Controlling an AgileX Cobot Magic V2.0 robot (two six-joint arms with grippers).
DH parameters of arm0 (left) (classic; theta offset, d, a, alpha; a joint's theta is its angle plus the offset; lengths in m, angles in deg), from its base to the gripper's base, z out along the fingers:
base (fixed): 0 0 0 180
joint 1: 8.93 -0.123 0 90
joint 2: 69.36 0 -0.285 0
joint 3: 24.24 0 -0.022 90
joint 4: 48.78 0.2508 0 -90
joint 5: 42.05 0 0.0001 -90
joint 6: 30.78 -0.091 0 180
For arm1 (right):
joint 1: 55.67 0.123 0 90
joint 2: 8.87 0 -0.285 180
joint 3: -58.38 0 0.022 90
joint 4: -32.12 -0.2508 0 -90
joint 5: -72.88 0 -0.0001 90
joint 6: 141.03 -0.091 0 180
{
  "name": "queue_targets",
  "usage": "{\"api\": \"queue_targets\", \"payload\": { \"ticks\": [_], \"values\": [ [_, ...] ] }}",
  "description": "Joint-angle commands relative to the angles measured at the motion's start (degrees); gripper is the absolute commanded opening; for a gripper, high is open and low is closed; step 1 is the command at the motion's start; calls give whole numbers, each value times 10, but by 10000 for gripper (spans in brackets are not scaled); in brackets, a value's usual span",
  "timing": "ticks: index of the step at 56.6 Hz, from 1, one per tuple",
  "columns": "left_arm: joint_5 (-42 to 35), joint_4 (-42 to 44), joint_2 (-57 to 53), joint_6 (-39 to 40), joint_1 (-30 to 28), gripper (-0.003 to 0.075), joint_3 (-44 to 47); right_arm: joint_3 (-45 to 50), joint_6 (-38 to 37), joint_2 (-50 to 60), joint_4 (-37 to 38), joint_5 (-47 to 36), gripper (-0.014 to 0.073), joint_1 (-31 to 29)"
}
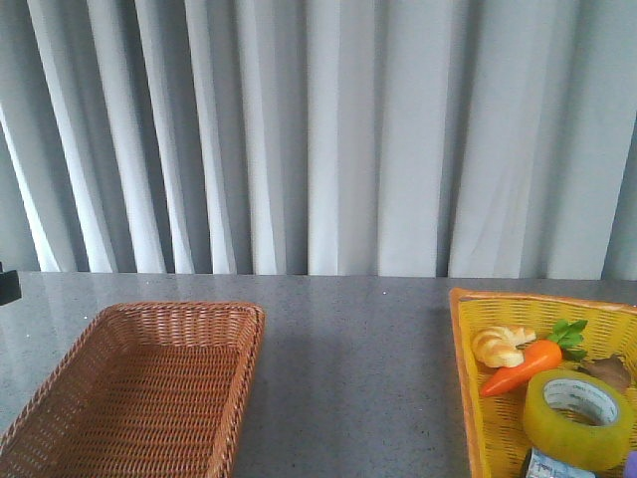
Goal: Transfer tape with both arms
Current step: 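Lower the right gripper over the yellow tape roll in the yellow basket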
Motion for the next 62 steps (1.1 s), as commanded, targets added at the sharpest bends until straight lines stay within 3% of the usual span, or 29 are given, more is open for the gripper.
{"api": "queue_targets", "payload": {
  "ticks": [1,10,16,39,52,62],
  "values": [
    [-51,-8,-9,3,4,380,-20,-19,0,6,11,-28,633,1],
    [-43,-8,-1,0,4,595,-19,-19,0,6,15,-54,652,1],
    [-40,-8,6,0,4,640,-19,-19,0,6,15,-55,637,1],
    [-72,-8,7,0,4,538,-19,-50,31,-29,-5,-54,560,1],
    [-58,-8,7,0,4,498,-19,-143,63,-118,-10,35,557,-6],
    [-49,-8,7,0,4,496,-19,-253,107,-226,-57,160,557,-44]
  ]
}}
